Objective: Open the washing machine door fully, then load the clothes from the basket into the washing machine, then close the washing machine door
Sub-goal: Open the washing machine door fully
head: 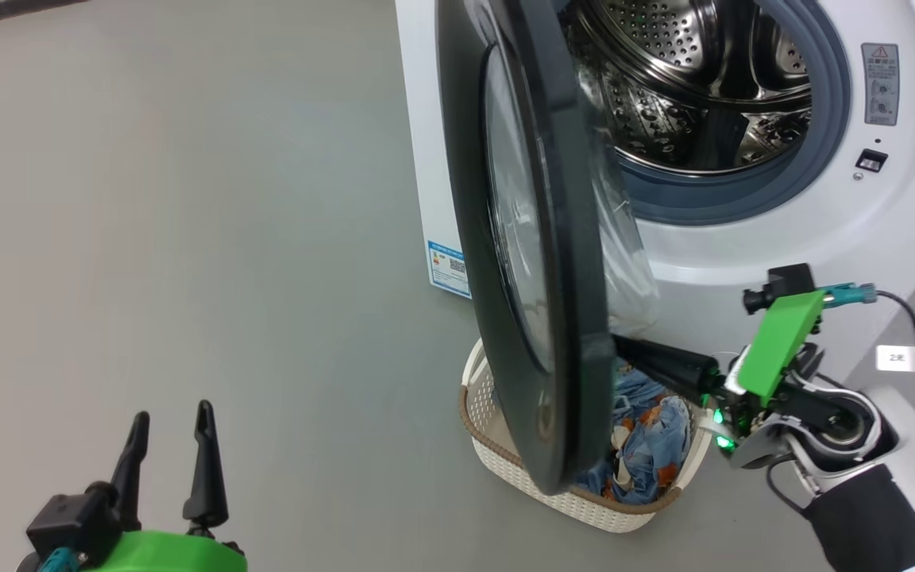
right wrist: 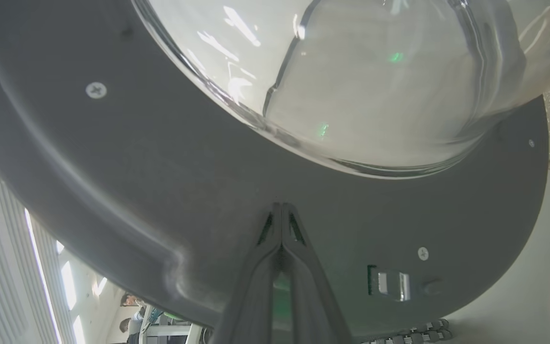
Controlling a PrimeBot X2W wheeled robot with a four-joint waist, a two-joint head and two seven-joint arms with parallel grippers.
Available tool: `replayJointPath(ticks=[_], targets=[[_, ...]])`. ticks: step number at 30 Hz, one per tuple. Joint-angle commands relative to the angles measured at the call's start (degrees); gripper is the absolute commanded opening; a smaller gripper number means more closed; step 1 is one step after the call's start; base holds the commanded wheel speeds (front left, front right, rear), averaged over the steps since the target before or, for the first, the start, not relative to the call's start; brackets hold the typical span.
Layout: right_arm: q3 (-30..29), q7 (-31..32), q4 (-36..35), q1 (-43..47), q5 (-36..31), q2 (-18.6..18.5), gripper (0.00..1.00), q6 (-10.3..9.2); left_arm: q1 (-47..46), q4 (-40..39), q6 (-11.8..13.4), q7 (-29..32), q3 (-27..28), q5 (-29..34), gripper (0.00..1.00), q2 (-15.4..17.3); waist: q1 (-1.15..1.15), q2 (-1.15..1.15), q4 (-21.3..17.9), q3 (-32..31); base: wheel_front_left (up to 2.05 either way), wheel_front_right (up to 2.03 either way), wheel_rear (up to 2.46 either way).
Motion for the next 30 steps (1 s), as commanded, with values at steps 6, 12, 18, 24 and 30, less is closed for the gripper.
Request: replayJointPath(ticks=[6, 12, 18, 24, 30], targets=[[1.33, 1.75, -0.62, -1.72, 0.98, 2.68, 0.00, 0.34, 0.32, -3.49, 1.22, 0.03, 2.48, -0.56, 1.00, 1.27, 0.00, 0.00, 0.36, -0.05, 0.00, 0.00, 0.00], [1.40, 2.50, 0.03, -2.75, 0.65, 4.21, 0.00, 0.34, 1.09, -4.37, 1.69, 0.03, 2.67, -0.89, 1.00, 1.47, 0.00, 0.00, 0.50, -0.16, 0.00, 0.00, 0.00], [0.69, 2.62, 0.26, -3.13, 0.17, 4.66, 0.00, 0.34, 1.29, -5.09, 2.09, 0.39, 2.64, -0.98, 1.00, 1.87, 0.00, 0.00, 0.37, -0.29, 0.00, 0.00, 0.00], [-0.78, 2.02, 0.13, -2.32, -0.13, 4.32, 0.00, 0.34, 0.83, -4.85, 1.86, 1.34, 1.56, -0.77, 1.00, 2.18, 0.00, 0.00, -0.29, -1.30, 0.00, 0.00, 0.00], [-2.23, 0.86, -0.82, 0.18, -0.67, 3.48, 0.44, 0.34, -0.04, -3.62, 1.13, 2.47, 0.07, -0.62, 1.00, 2.47, 0.00, 0.00, -1.85, -3.21, 0.00, 0.00, 0.00]])
